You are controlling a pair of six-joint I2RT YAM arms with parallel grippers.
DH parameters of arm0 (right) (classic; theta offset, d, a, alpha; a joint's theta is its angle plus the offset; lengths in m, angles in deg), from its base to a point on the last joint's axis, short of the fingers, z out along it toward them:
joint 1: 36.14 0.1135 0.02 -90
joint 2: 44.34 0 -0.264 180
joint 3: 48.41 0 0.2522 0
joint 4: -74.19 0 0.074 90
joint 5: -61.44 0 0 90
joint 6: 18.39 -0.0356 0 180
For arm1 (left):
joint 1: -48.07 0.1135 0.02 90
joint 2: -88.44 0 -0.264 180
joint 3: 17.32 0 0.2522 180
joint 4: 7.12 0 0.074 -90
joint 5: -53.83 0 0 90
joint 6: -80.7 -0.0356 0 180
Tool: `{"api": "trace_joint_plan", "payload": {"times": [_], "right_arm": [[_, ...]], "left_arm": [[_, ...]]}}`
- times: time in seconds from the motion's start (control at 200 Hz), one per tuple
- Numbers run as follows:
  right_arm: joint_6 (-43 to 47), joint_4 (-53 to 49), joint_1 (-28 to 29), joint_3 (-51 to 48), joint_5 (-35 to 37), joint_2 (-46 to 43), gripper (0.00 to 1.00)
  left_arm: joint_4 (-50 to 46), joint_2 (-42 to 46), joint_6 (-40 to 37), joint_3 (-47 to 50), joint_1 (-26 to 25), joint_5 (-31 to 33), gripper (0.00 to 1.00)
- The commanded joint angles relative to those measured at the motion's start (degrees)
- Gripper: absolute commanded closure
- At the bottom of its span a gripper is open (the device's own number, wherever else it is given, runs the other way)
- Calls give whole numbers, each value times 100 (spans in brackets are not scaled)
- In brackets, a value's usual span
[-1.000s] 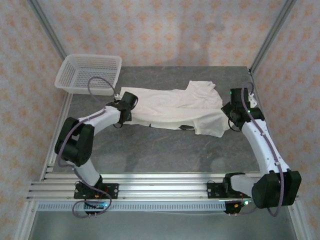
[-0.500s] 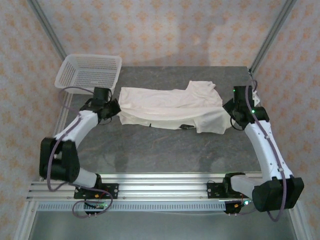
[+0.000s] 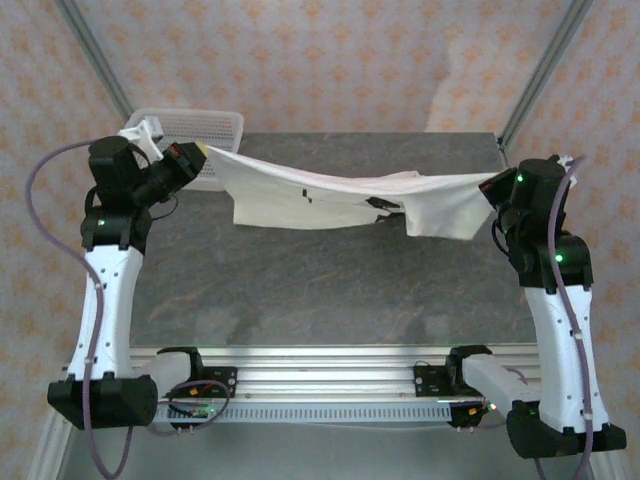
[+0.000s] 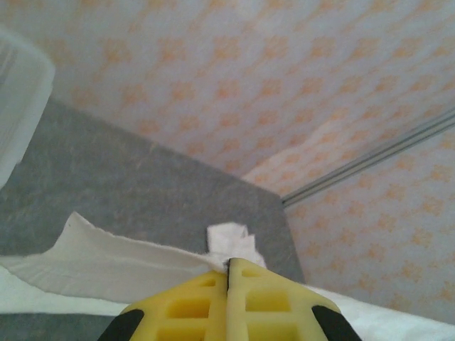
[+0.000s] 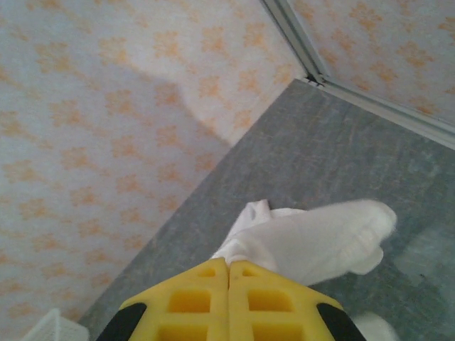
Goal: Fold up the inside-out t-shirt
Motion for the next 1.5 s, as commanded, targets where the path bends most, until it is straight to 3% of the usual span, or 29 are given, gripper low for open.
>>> {"api": "trace_joint_plan", "payload": {"times": [0.0,0.415,0.565,0.666,0.761,0.816,0.881,0.981,1.076,1.251,1.316,1.421,1.496], "right_arm": [[184,-179,-21,-161,331,106,100],[-89,-152,-21,-1301,12,205,100],[163,486,-21,-1650,-412,1162,100],[507,1241,-21,-1701,-1195,2210,100],[788,1411,-21,-1309,-1775,3114,89],[792,1316,-23,-1159,-1619,3305,68],[806,1146,-21,-1167,-1182,3189,54],[789,927,-104,-1638,-306,2605,53],[597,946,-475,-2386,-206,1921,53],[515,1533,-1496,-3832,-1102,913,40],[599,1848,-1768,-4136,-1561,949,40],[818,2899,-1978,-4508,-2975,1199,42],[793,3388,-1979,-4559,-3179,1429,43]], "left_arm": [[-364,-90,45,158,57,-401,100],[-683,14,-153,1091,58,-101,100],[-678,-483,-76,1295,53,408,100],[-385,-902,-10,1489,52,586,100],[-130,-1325,-22,1548,42,683,100],[-174,-1566,-29,1488,47,739,100],[-191,-1747,-29,1422,49,732,100],[-197,-1761,-37,1402,36,787,100],[-325,-1730,-124,1333,37,859,100],[-368,-1737,-164,1322,24,834,100],[-367,-1764,-175,1332,23,820,100],[-323,-1791,-170,1382,25,794,100],[-323,-1809,-180,1401,23,777,100]]}}
